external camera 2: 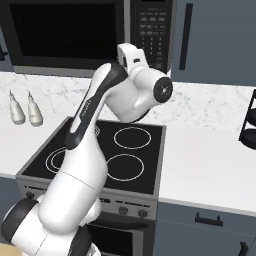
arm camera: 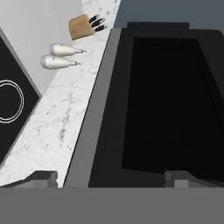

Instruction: Open the microwave, place the bowl with waffle inside the microwave, then close the microwave door and turn it on.

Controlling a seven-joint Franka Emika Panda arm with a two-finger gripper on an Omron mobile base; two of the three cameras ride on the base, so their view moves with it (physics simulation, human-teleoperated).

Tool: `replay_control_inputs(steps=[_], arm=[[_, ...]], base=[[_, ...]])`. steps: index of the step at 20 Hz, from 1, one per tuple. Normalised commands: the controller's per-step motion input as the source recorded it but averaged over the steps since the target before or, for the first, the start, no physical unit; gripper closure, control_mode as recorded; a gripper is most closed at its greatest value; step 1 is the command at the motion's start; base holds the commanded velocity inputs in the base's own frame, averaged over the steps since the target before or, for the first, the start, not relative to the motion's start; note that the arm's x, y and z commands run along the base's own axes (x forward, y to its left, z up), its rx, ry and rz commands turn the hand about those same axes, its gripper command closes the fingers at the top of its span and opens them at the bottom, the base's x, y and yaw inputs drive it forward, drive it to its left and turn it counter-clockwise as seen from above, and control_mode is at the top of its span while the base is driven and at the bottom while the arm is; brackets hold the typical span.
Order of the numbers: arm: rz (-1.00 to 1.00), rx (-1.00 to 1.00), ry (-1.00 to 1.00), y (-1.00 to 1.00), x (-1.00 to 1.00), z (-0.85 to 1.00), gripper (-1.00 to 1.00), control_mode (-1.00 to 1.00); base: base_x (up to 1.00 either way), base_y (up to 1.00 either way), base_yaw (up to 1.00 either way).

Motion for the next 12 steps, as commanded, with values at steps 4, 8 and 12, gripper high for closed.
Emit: replay_control_inputs(steps=[4,8,12], arm=[[-0.03,0.03,-0.21,-0.41,0.21,0.04,1.00,-1.00],[0.00,0.07,-0.12,-0.44,0.20,0.11,1.00,-1.00],[0.00,0.00,-0.05,-0.07,0.54,0.00,1.00,-1.00]], base=[[0.00,0.00,0.00],[0.00,0.00,0.00],[0.00,0.00,0.00]])
